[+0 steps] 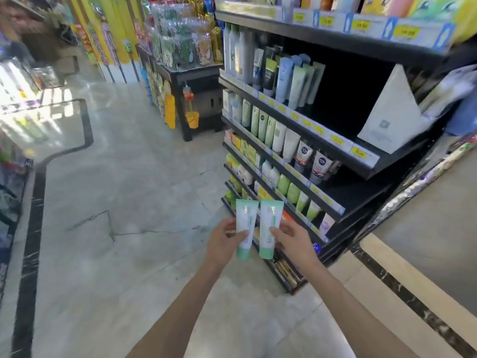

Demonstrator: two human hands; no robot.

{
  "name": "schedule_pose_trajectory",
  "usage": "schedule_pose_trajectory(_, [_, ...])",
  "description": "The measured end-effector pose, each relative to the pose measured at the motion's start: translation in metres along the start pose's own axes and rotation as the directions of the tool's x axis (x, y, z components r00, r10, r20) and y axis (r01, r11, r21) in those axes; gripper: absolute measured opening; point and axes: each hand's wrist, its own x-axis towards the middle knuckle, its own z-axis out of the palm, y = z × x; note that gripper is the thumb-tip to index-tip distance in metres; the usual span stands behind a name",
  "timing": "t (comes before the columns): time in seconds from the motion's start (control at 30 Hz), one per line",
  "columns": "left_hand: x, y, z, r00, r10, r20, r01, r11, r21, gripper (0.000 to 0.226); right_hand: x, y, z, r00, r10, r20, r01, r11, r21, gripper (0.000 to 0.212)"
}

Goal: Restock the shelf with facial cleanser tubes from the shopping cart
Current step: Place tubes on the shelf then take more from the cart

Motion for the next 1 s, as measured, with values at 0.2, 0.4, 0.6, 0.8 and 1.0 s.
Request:
schedule_pose_trajectory(0.2, [0.115, 0.033, 0.005, 0.990, 0.063, 0.123, -0.065, 0.998, 0.008, 0.028, 0.089, -0.026, 0.008, 0.990, -0.001, -0.140, -0.001, 1.000, -0.011, 0.017])
schedule_pose_trajectory(0.4, [0.229, 0.077, 0.014, 0.953, 0.102, 0.286, -0.091, 0.995, -0.051, 0.034, 0.166, -0.057, 0.021, 0.949, -0.023, -0.313, 0.014, 0.999, -0.033, 0.016])
schedule_pose_trajectory(0.6, [0.318, 0.128, 0.021, 0.844, 0.160, 0.512, -0.156, 0.986, -0.051, 0.035, 0.218, -0.105, 0.026, 0.858, -0.055, -0.511, 0.047, 0.999, -0.028, 0.024])
schedule_pose_trajectory(0.8, [0.372, 0.176, 0.042, 0.777, 0.239, 0.583, -0.204, 0.971, -0.126, 0.034, 0.256, -0.162, 0.001, 0.761, -0.157, -0.630, 0.171, 0.985, -0.040, 0.025])
schedule_pose_trajectory(1.0, [0.413, 0.205, 0.075, 0.739, 0.306, 0.600, -0.254, 0.952, -0.172, 0.033, 0.302, -0.208, -0.043, 0.671, -0.228, -0.706, 0.256, 0.964, -0.067, 0.019])
